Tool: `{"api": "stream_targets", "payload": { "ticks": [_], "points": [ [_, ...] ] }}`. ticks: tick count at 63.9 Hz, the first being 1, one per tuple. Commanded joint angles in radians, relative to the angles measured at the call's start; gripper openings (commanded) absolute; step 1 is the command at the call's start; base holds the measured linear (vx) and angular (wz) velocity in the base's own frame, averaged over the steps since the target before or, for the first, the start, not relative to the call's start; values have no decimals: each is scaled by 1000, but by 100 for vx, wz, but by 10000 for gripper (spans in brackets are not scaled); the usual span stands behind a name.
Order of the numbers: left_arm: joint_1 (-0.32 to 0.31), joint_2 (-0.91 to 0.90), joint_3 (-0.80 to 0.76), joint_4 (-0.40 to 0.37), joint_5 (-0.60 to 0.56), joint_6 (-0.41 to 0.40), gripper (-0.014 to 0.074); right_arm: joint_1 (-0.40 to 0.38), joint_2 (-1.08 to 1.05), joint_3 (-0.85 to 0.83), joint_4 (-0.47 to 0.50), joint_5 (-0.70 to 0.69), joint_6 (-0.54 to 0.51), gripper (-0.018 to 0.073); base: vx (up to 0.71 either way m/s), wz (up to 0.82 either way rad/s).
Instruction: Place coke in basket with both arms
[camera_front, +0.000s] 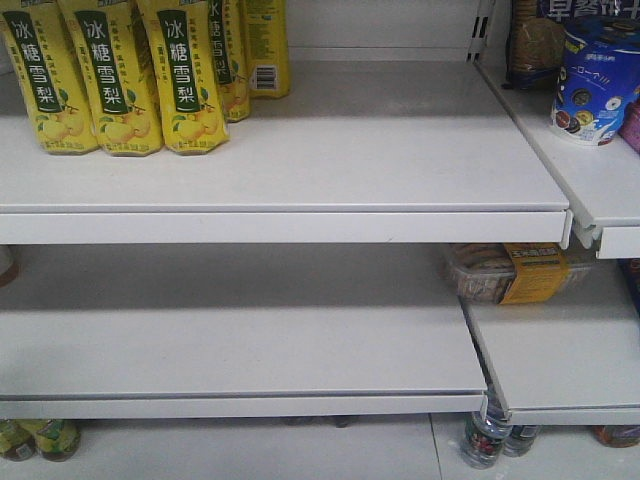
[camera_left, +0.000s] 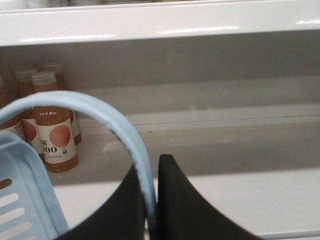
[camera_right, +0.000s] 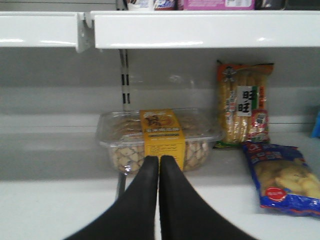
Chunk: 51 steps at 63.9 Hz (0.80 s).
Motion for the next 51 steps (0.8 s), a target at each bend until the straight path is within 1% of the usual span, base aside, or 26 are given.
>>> {"api": "stream_targets", "payload": {
  "ticks": [1, 2, 7, 19, 26, 51],
  "points": [
    [0, -21, -10, 41, -162, 41, -6, 63, -23, 18, -60, -103, 62, -9, 0, 0],
    [0, -21, -10, 41, -162, 41, -6, 71, -23, 17, -57, -85, 61, -9, 0, 0],
    [0, -21, -10, 41, -162, 41, -6, 91, -23, 16, -53, -79, 58, -9, 0, 0],
    [0, -21, -10, 41, -162, 41, -6, 98, -23, 17, -60, -78, 110, -9, 0, 0],
    [0, -21, -10, 41, -162, 41, -6, 114, -23, 17, -60, -78, 110, -9, 0, 0],
    [0, -21, -10, 41, -162, 41, -6, 111, -21, 17, -59, -84, 109, -9, 0, 0]
  ]
}}
